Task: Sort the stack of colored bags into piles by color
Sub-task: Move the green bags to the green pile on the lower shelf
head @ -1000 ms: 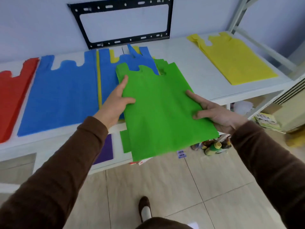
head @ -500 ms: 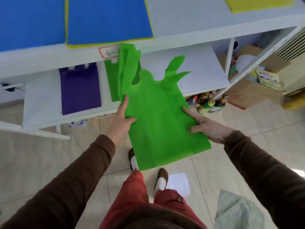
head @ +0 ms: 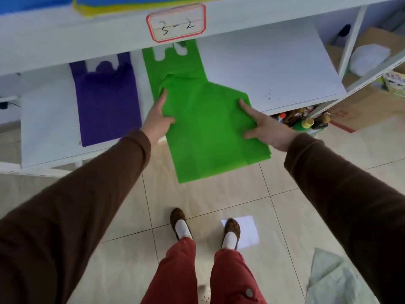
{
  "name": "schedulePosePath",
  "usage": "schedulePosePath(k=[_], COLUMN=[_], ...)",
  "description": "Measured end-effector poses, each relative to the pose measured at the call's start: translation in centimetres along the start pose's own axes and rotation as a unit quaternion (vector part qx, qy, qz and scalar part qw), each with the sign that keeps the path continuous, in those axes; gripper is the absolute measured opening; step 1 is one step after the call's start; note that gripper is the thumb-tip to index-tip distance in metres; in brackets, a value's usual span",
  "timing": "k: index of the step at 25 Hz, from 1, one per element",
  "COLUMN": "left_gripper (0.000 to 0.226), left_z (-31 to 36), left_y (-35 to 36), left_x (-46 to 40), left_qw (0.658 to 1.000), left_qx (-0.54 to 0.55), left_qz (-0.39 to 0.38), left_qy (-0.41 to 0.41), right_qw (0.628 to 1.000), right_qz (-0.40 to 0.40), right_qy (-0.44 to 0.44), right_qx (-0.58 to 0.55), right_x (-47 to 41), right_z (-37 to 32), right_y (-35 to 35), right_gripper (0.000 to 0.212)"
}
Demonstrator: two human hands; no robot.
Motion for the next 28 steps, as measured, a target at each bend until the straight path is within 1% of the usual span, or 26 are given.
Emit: schedulePosePath(k=[2,6,9,10,12,13,14,16,18,19,22,24,28], left_gripper=[0.091,0.091,0.068,0.068,0.081,0.084,0.083,0.072,0.061,0.060,0.062,0.065,0.069], left_z=[-0.2,0.3,0.6,0.2,-1.1,-2.9,-4.7,-8.6,-11.8,-12.8,-13.5,-13.1,-13.8], left_y=[-2.8,-8.6,-11.4,-12.0,-12.4,-12.2,-11.6,-9.5,-7.3,-6.4,-5.8,-5.4,-4.4], left_x=[-4.8,-14.7,-20.7,-22.8,-25.9,-27.6,-29.1,-30.6,-31.1,-31.2,-31.3,-30.8,-29.4], left_qw=[1.000,0.997,0.991,0.990,0.987,0.986,0.987,0.990,0.990,0.989,0.986,0.983,0.977], left_qx=[-0.003,0.037,0.056,0.065,0.098,0.111,0.106,0.052,-0.022,-0.043,-0.080,-0.112,-0.133], left_qz=[0.026,0.058,0.087,0.092,0.091,0.090,0.099,0.123,0.134,0.136,0.139,0.133,0.150], left_qy=[0.015,0.042,0.082,0.090,0.089,0.081,0.071,0.041,0.035,0.034,0.045,0.058,0.077], right_qw=[0.999,0.993,0.990,0.989,0.987,0.986,0.987,0.991,0.993,0.992,0.980,0.970,0.966], right_qz=[0.023,0.067,0.068,0.069,0.078,0.084,0.088,0.088,0.093,0.105,0.181,0.221,0.227], right_qy=[-0.024,-0.090,-0.124,-0.132,-0.143,-0.140,-0.129,-0.091,-0.067,-0.064,-0.076,-0.080,-0.069], right_qx=[0.012,0.046,0.032,0.019,-0.010,-0.027,-0.044,-0.050,-0.009,0.004,0.020,0.054,0.107], right_x=[-4.5,-13.3,-18.2,-19.8,-23.0,-24.8,-26.6,-29.7,-31.7,-32.5,-33.8,-34.2,-33.8], right_z=[-2.6,-8.1,-10.2,-10.2,-8.8,-7.3,-5.5,-1.5,1.8,2.9,4.8,5.6,6.0], right_y=[-0.2,-1.1,-2.0,-2.3,-2.3,-1.9,-1.2,0.5,2.1,2.7,3.2,3.4,4.1], right_gripper=[0.096,0.095,0.096,0.096,0.094,0.093,0.091,0.090,0.089,0.088,0.081,0.075,0.070])
Point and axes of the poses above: each hand's wrist, its own x-axis away from the middle knuckle, its own y-axis out of the palm, z = x × y, the point moved 1 cm from there along -x, towards the middle knuckle, and after that the axes turned 5 degrees about x, right-handed, at the moved point
